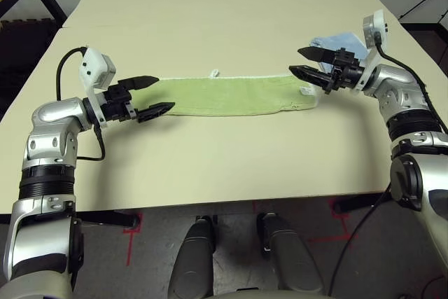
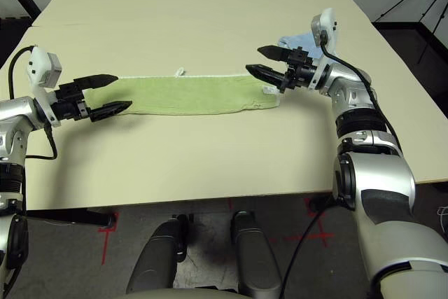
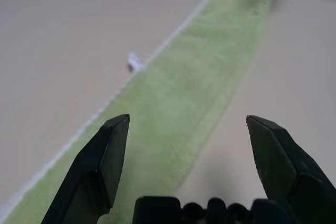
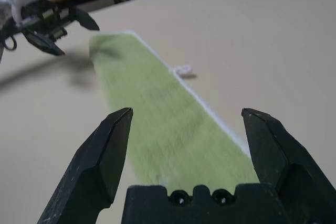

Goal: Fold the towel and set it aside.

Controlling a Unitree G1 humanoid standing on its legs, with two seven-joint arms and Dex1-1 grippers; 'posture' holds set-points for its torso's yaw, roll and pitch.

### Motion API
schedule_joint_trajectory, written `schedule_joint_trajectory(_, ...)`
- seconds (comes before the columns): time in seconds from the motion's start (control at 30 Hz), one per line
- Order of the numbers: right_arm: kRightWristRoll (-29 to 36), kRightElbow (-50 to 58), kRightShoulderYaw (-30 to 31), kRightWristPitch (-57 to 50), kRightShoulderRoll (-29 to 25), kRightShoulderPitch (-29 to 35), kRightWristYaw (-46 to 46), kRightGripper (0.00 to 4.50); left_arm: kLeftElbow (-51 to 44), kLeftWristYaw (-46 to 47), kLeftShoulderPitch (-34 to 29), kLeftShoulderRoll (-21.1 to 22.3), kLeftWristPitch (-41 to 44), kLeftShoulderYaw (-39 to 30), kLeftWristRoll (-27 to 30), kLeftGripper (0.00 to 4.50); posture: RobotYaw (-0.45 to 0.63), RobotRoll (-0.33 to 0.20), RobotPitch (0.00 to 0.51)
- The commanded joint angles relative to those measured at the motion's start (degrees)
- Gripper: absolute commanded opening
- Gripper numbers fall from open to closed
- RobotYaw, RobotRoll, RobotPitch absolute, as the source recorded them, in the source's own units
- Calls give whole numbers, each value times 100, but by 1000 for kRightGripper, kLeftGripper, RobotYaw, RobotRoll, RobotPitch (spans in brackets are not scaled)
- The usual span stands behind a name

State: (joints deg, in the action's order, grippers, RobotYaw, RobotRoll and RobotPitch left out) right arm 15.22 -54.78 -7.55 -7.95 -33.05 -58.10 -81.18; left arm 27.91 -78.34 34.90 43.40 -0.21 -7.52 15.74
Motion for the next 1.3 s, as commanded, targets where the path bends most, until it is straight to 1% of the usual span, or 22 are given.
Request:
schedule_joint_trajectory(0.03,501,178,-361,-1934,-244,127,368,4489,220,-519,57,90,-400,279,-73,4500,0,0,197)
schedule_joint_trajectory(0.07,625,226,-480,-2402,-285,140,567,4489,266,-585,79,90,-449,303,-56,4500,-3,0,198)
schedule_joint_trajectory(0.13,878,632,-699,-3340,-404,500,943,4489,306,-643,121,59,-449,326,4,4500,-3,0,197)
schedule_joint_trajectory(0.2,1134,1261,-914,-4018,-421,987,1318,4489,334,-692,148,49,-399,345,38,4500,-4,0,197)
schedule_joint_trajectory(0.27,1341,2083,-1027,-4430,-371,1560,1595,4489,351,-707,161,40,-416,353,39,4500,-8,0,196)
schedule_joint_trajectory(0.37,1951,3189,-1814,-5450,96,2158,2721,4489,305,-759,135,34,-407,397,43,4500,-10,0,194)
schedule_joint_trajectory(0.43,2321,3722,-2379,-6076,491,2296,3476,4489,256,-768,117,29,-377,404,58,4500,-10,0,194)
schedule_joint_trajectory(0.5,2555,4103,-2915,-6560,873,2324,4227,4489,212,-784,105,32,-348,419,74,4500,-3,0,194)
schedule_joint_trajectory(0.6,2679,4586,-3514,-7044,1351,2361,5220,4489,136,-816,69,49,-272,428,117,4500,1,0,194)
schedule_joint_trajectory(0.7,2475,4917,-3851,-7207,1742,2469,6191,4489,31,-846,20,62,-200,426,171,4500,-1,0,193)
schedule_joint_trajectory(0.83,2772,5263,-4310,-7539,2093,2465,6696,4489,-114,-838,-34,49,-138,412,209,4500,0,0,193)
schedule_joint_trajectory(0.97,2902,5432,-4286,-7545,2223,2553,6851,4489,-181,-825,-64,41,-116,408,215,4500,0,0,193)
schedule_joint_trajectory(1.3,2990,4968,-3883,-6909,2393,2272,7040,4489,-265,-801,-105,41,-71,421,217,4500,6,0,194)
